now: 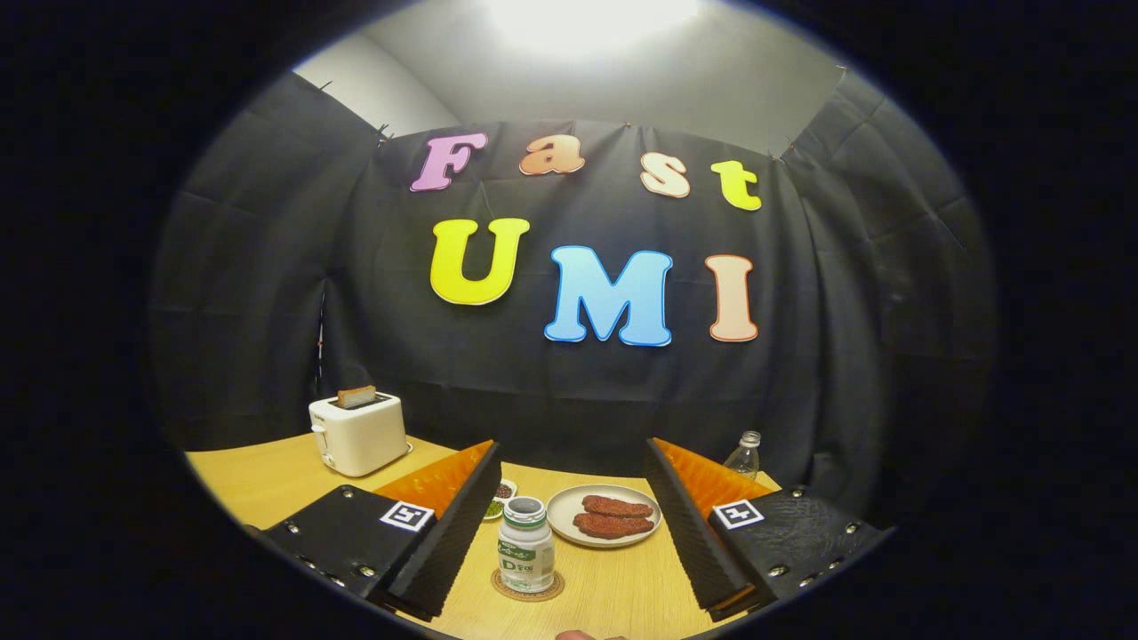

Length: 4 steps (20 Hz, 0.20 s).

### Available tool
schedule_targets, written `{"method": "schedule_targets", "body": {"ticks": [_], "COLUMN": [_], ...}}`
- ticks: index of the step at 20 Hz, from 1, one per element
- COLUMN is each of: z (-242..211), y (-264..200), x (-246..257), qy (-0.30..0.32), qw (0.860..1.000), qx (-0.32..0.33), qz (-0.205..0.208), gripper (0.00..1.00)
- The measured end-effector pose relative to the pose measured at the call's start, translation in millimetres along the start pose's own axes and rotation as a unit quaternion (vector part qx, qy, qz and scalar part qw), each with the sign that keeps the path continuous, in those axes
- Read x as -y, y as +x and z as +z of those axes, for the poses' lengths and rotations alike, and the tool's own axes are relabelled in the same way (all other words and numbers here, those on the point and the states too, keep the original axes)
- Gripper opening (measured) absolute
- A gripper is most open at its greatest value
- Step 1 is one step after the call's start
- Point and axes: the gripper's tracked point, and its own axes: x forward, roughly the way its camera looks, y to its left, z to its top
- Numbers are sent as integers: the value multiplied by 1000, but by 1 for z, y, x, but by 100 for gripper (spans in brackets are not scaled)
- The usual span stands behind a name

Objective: Take the bottle from table, then pour the juice into the cup, finally place the bottle on the coaster

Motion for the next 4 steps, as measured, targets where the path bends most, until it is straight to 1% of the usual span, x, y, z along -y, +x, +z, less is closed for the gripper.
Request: {"method": "schedule_targets", "body": {"ticks": [4], "z": [13], "y": [-6], "x": [7], "qy": [-6], "qw": [1000], "qx": [10], "qz": [-2], "gripper": [99]}}
